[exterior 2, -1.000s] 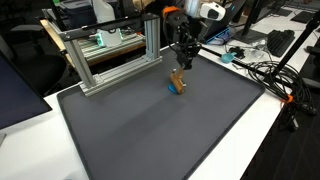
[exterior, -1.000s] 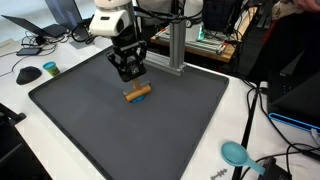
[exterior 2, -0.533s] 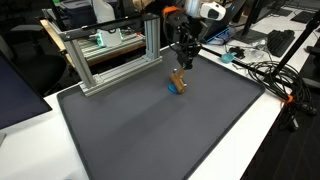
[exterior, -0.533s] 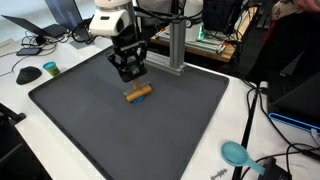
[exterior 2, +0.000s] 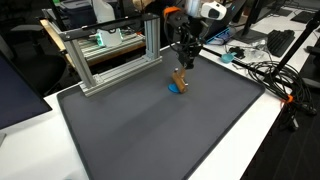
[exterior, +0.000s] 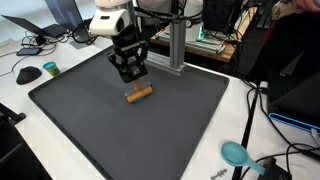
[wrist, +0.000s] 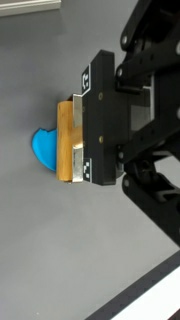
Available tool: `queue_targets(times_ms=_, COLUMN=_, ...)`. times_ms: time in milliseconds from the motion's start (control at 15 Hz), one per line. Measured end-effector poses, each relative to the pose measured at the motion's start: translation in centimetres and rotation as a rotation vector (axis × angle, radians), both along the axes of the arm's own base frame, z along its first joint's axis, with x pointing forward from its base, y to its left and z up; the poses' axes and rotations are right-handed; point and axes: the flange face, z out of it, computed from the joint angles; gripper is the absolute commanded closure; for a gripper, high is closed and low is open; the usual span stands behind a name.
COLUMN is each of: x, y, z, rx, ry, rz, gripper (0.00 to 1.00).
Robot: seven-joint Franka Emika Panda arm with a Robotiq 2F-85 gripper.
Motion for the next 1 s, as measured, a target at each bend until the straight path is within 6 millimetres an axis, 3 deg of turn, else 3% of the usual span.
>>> queue_targets(times_ms=467, x=0.2, y=0.7, z=-0.4, rx=0.061, ry=-0.010, rz=-0.033, gripper=0.78)
queue_targets(times_ms=667, x=0.1, y=-0.6, z=0.0, rx=0.117, ry=0.005, rz=-0.105, gripper=0.78)
queue_targets(times_ms=800, x=-0.3, y=-2.1, z=2.0, rx=0.166, ry=0.006, rz=-0.173, gripper=0.78)
queue_targets(times_ms=1000, x=-1.6, y=-4.0, z=7.7, rx=0.210, ry=-0.024, rz=-0.314, gripper=0.78)
